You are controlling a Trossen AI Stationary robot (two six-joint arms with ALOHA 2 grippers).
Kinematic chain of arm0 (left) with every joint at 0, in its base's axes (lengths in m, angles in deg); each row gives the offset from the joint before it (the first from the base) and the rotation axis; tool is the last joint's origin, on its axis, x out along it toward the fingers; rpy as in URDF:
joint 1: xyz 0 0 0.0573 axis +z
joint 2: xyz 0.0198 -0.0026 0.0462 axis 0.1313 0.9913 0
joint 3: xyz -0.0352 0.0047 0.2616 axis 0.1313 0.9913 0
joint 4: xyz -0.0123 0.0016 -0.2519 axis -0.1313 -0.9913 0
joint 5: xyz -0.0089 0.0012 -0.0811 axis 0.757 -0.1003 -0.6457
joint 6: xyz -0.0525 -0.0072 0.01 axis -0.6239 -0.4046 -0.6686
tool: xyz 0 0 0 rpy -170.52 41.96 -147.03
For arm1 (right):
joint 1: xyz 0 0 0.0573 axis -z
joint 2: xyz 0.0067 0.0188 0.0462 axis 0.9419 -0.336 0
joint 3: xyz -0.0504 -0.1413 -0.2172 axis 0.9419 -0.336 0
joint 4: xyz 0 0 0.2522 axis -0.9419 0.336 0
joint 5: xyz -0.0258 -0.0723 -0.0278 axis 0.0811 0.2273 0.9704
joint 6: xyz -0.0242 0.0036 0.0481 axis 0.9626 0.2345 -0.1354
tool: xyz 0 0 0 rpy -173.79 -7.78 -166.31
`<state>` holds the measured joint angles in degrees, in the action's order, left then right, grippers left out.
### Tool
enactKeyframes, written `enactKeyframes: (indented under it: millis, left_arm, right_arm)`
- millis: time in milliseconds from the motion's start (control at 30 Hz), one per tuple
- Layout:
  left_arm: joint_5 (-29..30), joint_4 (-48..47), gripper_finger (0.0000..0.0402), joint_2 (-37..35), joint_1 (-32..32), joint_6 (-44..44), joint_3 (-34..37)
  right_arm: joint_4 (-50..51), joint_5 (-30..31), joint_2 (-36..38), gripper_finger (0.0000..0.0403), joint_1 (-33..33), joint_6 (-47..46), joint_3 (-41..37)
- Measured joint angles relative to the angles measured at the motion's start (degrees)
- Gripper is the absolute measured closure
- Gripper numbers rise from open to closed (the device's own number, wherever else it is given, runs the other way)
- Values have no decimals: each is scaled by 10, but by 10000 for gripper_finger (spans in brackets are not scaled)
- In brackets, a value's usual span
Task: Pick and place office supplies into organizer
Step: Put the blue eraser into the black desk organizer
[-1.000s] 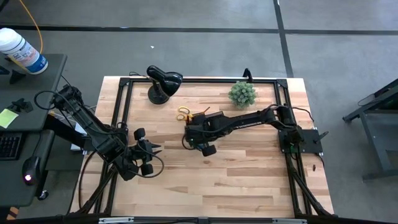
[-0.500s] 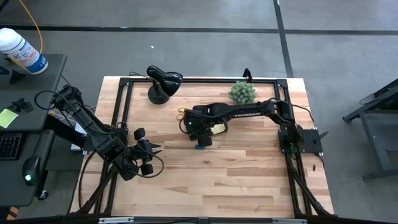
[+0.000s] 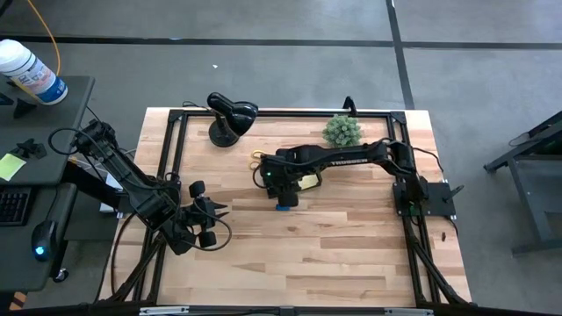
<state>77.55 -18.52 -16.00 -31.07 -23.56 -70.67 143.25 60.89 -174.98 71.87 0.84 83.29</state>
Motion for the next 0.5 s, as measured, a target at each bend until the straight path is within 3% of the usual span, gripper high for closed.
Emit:
enactKeyframes:
  millis: [133,500]
  left_arm:
    - [0,0,330,0,0,0,0]
    - [9,-5,330,0,0,0,0]
  right_arm:
    - [7,-49,0,302,-6,-13,-1]
    - [-21,-65,-38,283,-70,-12,-1]
